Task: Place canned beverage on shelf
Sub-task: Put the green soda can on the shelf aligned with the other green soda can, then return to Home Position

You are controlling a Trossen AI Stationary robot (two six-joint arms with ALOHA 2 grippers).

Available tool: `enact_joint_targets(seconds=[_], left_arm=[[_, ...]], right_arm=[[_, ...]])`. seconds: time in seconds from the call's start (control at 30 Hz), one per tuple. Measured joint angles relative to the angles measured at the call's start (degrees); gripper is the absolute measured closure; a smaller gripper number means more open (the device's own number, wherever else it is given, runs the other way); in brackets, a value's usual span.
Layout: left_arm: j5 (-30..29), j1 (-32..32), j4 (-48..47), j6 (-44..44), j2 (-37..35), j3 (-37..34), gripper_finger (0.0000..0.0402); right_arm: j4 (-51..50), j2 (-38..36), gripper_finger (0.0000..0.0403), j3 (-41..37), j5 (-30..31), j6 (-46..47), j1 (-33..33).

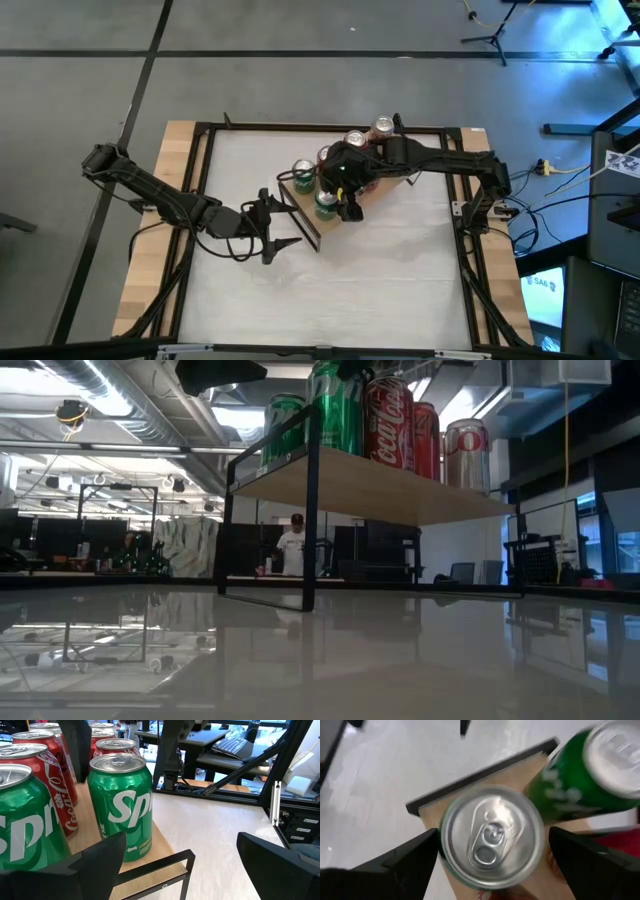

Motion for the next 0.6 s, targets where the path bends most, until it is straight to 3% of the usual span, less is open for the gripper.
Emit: enact_joint_targets(seconds=[0.3,0.6], left_arm=[[0.00,0.00,0.00,0.02,-0.01,0.00,0.0032],[-1.62,0.00,0.15,0.00,0.00,0.00,0.0032]], right_arm=[[-1.56,-0.15,0.0033,8.17,0.00,-0.02,0.00],[-14.63,-0.17,0.0033,22.52,-0.14,2.02,0.02]])
